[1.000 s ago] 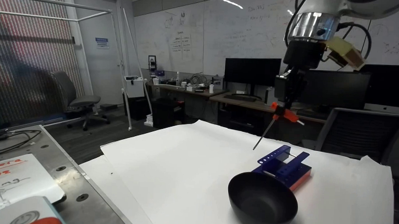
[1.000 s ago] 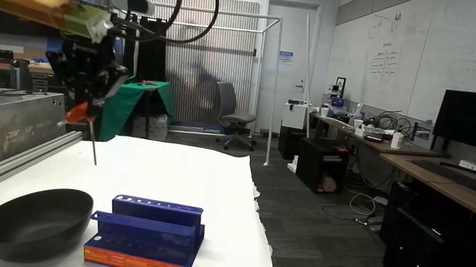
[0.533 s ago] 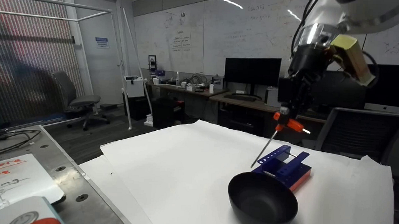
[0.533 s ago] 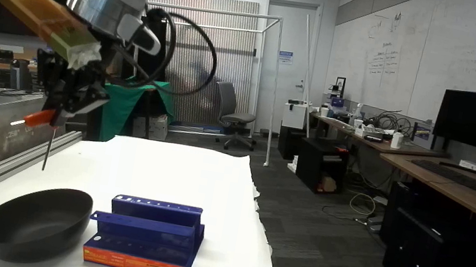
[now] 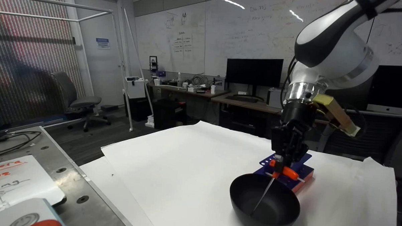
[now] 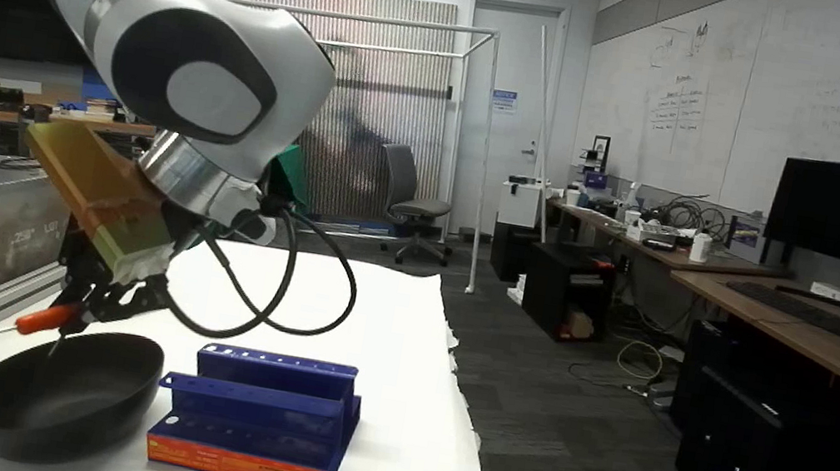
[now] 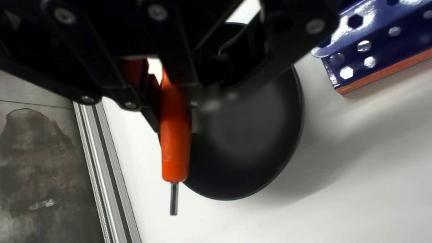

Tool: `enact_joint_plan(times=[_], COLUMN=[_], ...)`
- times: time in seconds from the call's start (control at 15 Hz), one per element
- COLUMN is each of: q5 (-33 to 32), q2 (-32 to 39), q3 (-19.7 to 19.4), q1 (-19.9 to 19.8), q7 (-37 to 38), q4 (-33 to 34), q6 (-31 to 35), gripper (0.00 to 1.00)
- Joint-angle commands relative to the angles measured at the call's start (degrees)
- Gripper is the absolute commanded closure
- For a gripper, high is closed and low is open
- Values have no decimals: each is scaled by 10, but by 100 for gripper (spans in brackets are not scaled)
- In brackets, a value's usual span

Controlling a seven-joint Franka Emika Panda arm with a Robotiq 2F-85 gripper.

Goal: Pick the orange object and put it in the bowl

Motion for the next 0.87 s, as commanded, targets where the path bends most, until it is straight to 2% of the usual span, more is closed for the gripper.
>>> enact_joint_plan(times=[0.0, 0.07, 0.13, 0.33, 0.53, 0.8], q5=[35, 33, 32, 30, 16, -26], q2=[6, -1, -12, -53, -101, -162], q3=[14, 15, 16, 13, 12, 25], q1=[-8, -9, -10, -13, -14, -10], q7=[-37, -40, -45, -54, -28, 39], q4=[-6, -8, -12, -22, -24, -28], q6=[36, 46, 54, 67, 57, 92], gripper=[54, 53, 48, 23, 2, 0])
